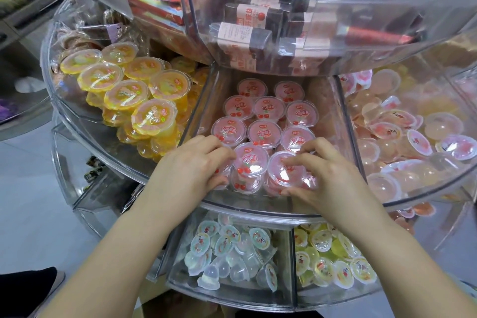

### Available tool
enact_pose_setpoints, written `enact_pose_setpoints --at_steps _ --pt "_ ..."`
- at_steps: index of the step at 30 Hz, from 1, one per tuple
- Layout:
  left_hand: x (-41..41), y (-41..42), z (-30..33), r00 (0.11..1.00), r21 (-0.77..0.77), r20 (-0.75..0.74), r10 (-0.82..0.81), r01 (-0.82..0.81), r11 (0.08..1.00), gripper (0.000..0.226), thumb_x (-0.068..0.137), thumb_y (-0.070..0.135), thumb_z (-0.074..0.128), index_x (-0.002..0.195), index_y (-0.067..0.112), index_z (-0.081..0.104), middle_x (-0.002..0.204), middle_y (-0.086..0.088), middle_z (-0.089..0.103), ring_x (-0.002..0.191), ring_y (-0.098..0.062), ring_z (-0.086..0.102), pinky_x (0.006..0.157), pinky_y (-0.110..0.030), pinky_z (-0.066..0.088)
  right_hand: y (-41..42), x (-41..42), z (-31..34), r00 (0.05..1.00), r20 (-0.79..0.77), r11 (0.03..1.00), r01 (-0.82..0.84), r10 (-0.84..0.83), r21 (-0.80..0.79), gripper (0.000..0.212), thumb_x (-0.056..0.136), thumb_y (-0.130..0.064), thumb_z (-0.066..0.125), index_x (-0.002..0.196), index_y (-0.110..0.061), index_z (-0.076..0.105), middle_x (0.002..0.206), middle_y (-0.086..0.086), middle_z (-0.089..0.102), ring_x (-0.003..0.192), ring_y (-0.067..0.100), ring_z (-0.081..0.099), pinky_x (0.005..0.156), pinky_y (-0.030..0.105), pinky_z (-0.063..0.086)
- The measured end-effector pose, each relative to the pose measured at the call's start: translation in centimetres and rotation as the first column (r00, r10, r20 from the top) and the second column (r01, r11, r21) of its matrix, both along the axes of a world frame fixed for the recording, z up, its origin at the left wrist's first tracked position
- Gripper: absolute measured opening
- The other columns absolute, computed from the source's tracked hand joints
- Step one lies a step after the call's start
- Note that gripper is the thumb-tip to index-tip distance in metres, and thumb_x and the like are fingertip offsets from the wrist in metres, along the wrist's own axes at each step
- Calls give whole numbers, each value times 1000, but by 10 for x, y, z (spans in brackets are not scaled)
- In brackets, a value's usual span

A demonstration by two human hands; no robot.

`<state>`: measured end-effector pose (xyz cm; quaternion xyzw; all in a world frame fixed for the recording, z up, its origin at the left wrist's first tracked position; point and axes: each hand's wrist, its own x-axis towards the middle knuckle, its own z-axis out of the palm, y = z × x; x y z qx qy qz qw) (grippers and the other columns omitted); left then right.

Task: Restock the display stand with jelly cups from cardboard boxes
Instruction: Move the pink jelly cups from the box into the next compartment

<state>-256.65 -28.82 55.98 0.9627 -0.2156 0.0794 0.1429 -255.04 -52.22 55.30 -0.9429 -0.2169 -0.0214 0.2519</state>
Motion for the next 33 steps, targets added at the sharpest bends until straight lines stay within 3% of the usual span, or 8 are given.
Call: enact_pose_setpoints --at_steps 4,9,13,17,23,25,29,33 --pt "-6 4 -1 999 -132 -43 -20 14 991 45 64 16 84 105 11 68 101 -2 66 93 -22 62 75 -40 55 -3 -4 7 999 -30 999 -17 16 -40 59 56 -44 81 108 -21 67 98 -6 48 92 17 53 76 32 49" --pt "-34 15 -3 989 -441 25 143 -117 890 29 76 12 76 103 13 68 102 8 63 96 -4 58 88 -19 46 8 -17 24 999 40 997 -12 9 83 50 68 -53 66 104 -19 67 96 -5 54 86 8 51 77 24 46" --pt "-80 41 -14 951 -657 -44 307 -259 708 18 83 21 65 100 25 67 97 17 65 93 0 61 84 -12 44 58 -48 35 984 -14 950 -165 175 267 26 79 -40 66 99 -23 67 89 -16 56 77 -5 47 70 9 40" --pt "-146 78 -54 822 -737 -285 493 -517 436 14 83 34 61 91 43 66 92 19 68 86 0 62 79 -9 45 129 -92 11 855 -259 855 -326 448 402 22 80 -36 64 100 -28 66 84 -16 56 71 -3 49 67 6 37" --pt "-252 133 -195 431 -540 -671 603 -842 0 36 86 6 63 77 40 66 83 25 68 74 7 61 63 -1 43 214 -171 -134 565 -645 815 -555 515 165 32 84 -39 58 116 -30 57 97 -15 51 86 -5 50 75 10 32" --pt "-281 141 -255 328 -420 -769 549 -906 -47 35 87 7 61 79 41 63 80 21 69 76 11 60 62 0 41 227 -194 -205 479 -768 783 -620 425 46 35 85 -40 56 118 -29 55 111 -7 56 104 9 54 81 19 37" --pt "-321 148 -382 185 -222 -926 330 -972 -77 24 87 0 59 87 24 62 88 2 68 77 6 62 66 -1 41 237 -225 -355 254 -955 770 -636 150 -49 32 90 -28 55 119 -14 58 118 8 61 106 21 57 77 25 41" --pt "-335 147 -508 38 -49 -974 222 -998 -47 22 83 -5 62 104 -1 61 97 -20 64 90 -26 61 79 -21 42 221 -223 -492 315 -939 740 -598 -137 -308 30 93 -21 52 116 -3 59 121 15 61 107 24 58 71 25 38"
